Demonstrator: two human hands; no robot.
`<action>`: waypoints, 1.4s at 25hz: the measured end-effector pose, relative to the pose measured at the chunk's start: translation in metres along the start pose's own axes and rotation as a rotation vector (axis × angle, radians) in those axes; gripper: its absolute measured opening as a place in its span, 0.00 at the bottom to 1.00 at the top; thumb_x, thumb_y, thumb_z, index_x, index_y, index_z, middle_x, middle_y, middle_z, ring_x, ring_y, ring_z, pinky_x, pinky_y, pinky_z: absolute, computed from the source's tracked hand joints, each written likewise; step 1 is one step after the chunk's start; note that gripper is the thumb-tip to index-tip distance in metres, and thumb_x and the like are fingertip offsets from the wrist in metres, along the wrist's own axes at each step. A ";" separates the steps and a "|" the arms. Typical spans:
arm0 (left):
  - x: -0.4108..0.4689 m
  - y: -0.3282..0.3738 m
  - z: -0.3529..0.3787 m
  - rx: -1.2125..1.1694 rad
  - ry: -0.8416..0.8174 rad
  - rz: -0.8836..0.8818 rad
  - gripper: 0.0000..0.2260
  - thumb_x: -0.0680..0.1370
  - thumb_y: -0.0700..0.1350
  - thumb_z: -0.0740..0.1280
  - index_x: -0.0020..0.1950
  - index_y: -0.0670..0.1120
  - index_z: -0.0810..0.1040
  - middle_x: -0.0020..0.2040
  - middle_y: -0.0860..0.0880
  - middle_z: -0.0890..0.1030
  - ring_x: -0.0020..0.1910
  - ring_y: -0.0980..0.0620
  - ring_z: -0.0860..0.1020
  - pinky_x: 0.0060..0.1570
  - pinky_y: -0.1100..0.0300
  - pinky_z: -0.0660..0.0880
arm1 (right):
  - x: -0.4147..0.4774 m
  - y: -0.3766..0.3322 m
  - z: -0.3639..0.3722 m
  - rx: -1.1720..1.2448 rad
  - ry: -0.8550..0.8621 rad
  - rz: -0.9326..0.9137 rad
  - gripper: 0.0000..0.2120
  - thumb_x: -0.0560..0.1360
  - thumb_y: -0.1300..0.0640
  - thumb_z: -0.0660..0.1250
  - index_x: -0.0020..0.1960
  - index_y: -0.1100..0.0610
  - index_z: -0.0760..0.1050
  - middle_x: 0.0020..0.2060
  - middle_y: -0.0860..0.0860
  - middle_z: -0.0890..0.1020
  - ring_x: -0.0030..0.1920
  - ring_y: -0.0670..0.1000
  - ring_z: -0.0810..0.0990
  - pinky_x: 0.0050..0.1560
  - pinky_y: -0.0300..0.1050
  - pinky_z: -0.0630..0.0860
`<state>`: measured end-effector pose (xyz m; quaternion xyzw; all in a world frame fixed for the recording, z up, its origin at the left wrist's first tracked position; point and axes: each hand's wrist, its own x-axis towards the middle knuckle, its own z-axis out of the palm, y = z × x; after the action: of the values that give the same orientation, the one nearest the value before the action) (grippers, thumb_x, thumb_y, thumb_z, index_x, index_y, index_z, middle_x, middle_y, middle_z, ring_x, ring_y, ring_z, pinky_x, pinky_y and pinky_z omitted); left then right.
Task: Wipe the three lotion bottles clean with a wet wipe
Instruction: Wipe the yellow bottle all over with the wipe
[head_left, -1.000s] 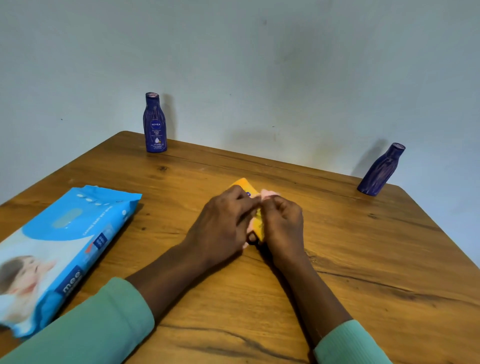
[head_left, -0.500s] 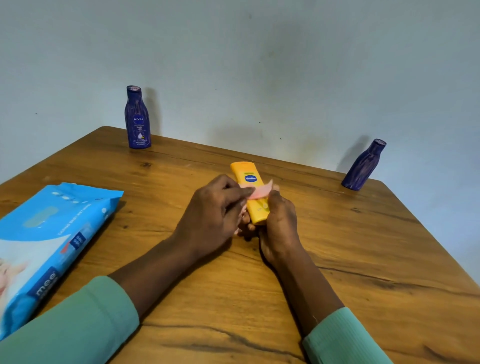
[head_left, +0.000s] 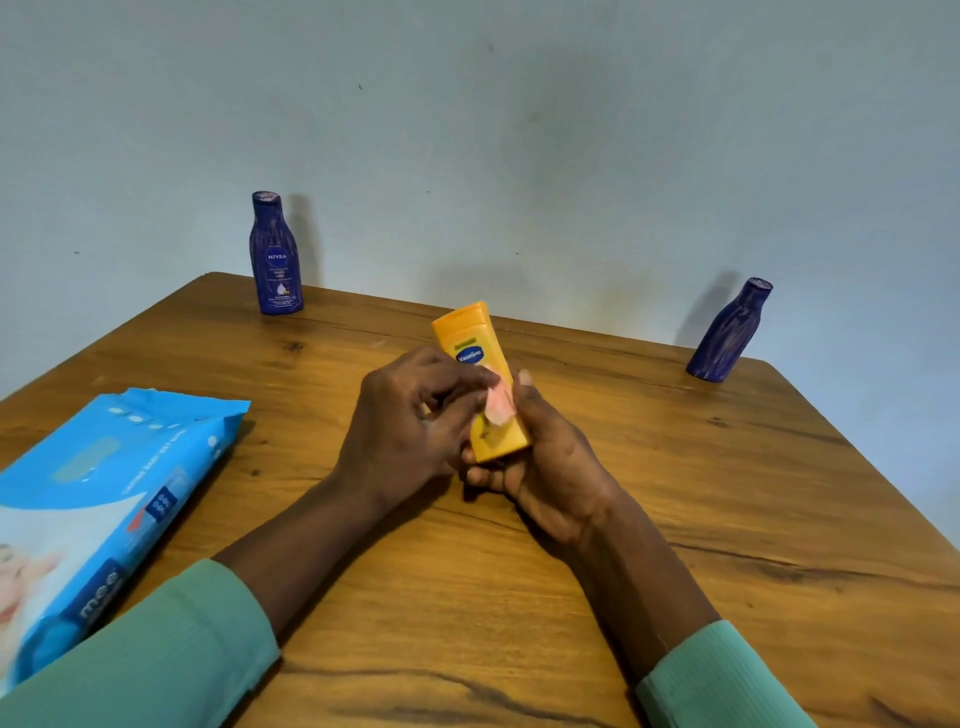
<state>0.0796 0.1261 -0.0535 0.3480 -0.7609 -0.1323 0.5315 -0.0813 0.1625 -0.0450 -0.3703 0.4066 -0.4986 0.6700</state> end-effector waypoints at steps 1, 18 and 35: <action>0.004 -0.004 -0.005 0.017 0.097 -0.038 0.10 0.78 0.43 0.74 0.58 0.49 0.85 0.53 0.51 0.83 0.52 0.59 0.81 0.47 0.65 0.80 | 0.000 0.001 0.002 -0.006 -0.040 0.019 0.26 0.84 0.38 0.57 0.73 0.54 0.74 0.47 0.60 0.83 0.39 0.55 0.80 0.37 0.49 0.77; 0.011 -0.005 -0.006 0.039 0.123 -0.085 0.11 0.78 0.38 0.73 0.61 0.45 0.84 0.53 0.48 0.83 0.51 0.54 0.81 0.46 0.66 0.79 | 0.004 0.013 0.012 -0.026 -0.010 -0.071 0.37 0.83 0.31 0.48 0.64 0.62 0.73 0.37 0.54 0.75 0.29 0.48 0.68 0.25 0.37 0.61; -0.010 0.022 -0.001 -0.006 -0.158 0.149 0.10 0.79 0.44 0.71 0.59 0.45 0.86 0.50 0.50 0.82 0.51 0.55 0.81 0.50 0.62 0.79 | 0.003 0.007 0.011 0.168 0.004 -0.097 0.42 0.78 0.24 0.46 0.63 0.58 0.77 0.32 0.51 0.78 0.25 0.44 0.70 0.22 0.36 0.60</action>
<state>0.0743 0.1489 -0.0482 0.2774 -0.8239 -0.1216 0.4790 -0.0684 0.1624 -0.0477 -0.3311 0.3465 -0.5637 0.6727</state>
